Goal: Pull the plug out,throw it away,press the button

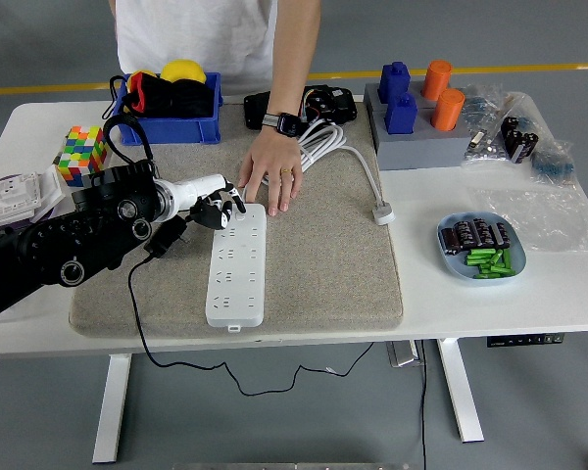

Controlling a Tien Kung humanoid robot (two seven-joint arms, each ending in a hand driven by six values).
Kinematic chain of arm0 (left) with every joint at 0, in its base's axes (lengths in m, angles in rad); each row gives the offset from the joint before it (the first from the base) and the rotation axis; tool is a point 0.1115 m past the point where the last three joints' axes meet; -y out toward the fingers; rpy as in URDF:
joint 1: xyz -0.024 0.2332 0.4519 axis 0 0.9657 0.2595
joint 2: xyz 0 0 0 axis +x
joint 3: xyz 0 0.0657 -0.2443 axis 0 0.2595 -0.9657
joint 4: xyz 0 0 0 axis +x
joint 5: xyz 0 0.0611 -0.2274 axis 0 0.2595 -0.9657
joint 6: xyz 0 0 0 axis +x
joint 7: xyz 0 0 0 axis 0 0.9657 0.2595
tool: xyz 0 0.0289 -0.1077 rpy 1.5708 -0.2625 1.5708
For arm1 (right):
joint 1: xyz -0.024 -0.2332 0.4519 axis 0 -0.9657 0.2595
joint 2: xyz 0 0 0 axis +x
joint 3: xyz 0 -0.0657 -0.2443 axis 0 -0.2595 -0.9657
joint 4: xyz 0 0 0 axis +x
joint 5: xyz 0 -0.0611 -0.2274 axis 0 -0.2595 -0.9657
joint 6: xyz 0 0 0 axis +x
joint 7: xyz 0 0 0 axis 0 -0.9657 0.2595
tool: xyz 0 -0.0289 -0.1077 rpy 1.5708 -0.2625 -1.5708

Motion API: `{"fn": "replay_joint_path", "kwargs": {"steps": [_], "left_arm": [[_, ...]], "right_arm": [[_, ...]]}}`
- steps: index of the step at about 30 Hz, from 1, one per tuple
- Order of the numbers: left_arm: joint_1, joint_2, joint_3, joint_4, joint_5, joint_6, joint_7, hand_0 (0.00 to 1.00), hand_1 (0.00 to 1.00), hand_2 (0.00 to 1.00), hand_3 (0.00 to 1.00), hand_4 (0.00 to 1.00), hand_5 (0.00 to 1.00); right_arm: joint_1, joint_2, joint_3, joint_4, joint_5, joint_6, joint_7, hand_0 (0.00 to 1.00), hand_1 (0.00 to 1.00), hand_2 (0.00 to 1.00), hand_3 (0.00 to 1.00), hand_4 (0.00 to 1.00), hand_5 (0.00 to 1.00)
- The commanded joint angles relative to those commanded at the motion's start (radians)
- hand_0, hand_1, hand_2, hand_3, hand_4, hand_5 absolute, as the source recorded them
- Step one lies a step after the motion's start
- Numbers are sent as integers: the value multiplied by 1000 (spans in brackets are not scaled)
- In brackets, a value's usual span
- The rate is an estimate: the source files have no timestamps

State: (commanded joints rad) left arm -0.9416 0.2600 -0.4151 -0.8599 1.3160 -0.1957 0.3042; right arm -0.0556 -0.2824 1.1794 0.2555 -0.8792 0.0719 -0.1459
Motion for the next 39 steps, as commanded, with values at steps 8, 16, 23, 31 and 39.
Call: {"fn": "replay_joint_path", "kwargs": {"steps": [8, 16, 23, 31, 39], "left_arm": [[6, -5, 3, 13, -4, 4, 1, 17, 20, 135, 669, 2, 2], [5, -18, 16, 33, -9, 9, -1, 16, 19, 134, 667, 2, 2], [5, -26, 32, 42, -11, 9, -3, 16, 19, 134, 666, 2, 2], [14, -3, -59, -20, 20, 9, -5, 16, 20, 134, 668, 2, 2], [46, 28, -167, -120, 54, 1, 2, 17, 21, 133, 660, 2, 2]], "right_arm": [[0, 1, 1, 1, -2, 0, 0, 749, 684, 665, 674, 759, 664], [2, 2, 4, 1, -3, 0, 0, 749, 684, 666, 674, 759, 664], [1, 3, 4, 2, -3, 0, 0, 749, 683, 665, 674, 759, 663], [-6, 4, 9, 0, -4, 0, 0, 749, 683, 665, 674, 759, 665], [-5, 7, 16, 1, -8, 0, 0, 750, 683, 665, 674, 759, 666]]}}
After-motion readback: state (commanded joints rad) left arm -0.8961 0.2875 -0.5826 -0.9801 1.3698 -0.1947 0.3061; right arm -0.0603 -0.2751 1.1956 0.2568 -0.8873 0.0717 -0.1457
